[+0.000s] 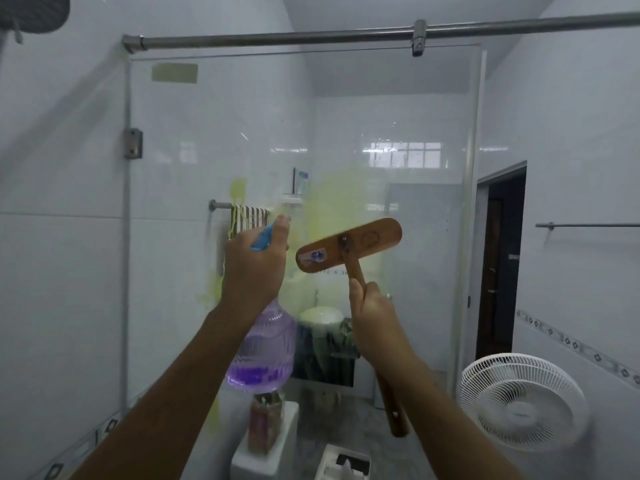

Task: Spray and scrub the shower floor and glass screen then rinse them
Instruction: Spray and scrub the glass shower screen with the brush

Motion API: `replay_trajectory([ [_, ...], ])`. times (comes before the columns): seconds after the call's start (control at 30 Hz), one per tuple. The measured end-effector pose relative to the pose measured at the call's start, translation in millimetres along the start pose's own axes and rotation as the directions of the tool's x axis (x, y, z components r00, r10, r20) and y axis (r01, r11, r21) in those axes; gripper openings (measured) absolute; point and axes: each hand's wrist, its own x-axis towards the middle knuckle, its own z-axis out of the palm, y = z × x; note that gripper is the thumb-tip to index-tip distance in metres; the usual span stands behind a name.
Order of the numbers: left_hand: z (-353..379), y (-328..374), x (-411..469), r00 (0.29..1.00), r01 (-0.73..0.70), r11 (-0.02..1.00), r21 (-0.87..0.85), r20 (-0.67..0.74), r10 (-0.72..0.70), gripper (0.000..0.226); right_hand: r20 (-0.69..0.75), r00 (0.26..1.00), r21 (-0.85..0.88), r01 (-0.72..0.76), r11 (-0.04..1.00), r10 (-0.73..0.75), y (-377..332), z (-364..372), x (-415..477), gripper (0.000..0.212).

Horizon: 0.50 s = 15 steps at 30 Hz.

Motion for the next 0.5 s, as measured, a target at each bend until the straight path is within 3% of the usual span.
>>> replay_trajectory([
  [0.17, -6.1, 3.7, -1.5, 0.999, -0.024, 0.999, 0.042, -0.024, 0.025, 0.064, -0.151, 0.987, 0.077, 0.076, 0.994, -0.063, -74.3, -46.9, 70.4, 0.046],
  [0.23, -7.9, 6.7, -3.6, 0.999, -0.020, 0.998, 0.058, -0.043, 0.022, 0.061, -0.144, 0.986, 0.096, 0.099, 0.990, -0.084, -88.2, -57.7, 82.3, 0.047],
  [0.5, -6.6, 12.6, -18.0, 0.995, 0.089, 0.992, 0.087, 0.025, -0.092, 0.056, 0.055, 0.999, -0.008, -0.001, 1.000, 0.001, 16.2, -12.4, -5.8, 0.042],
])
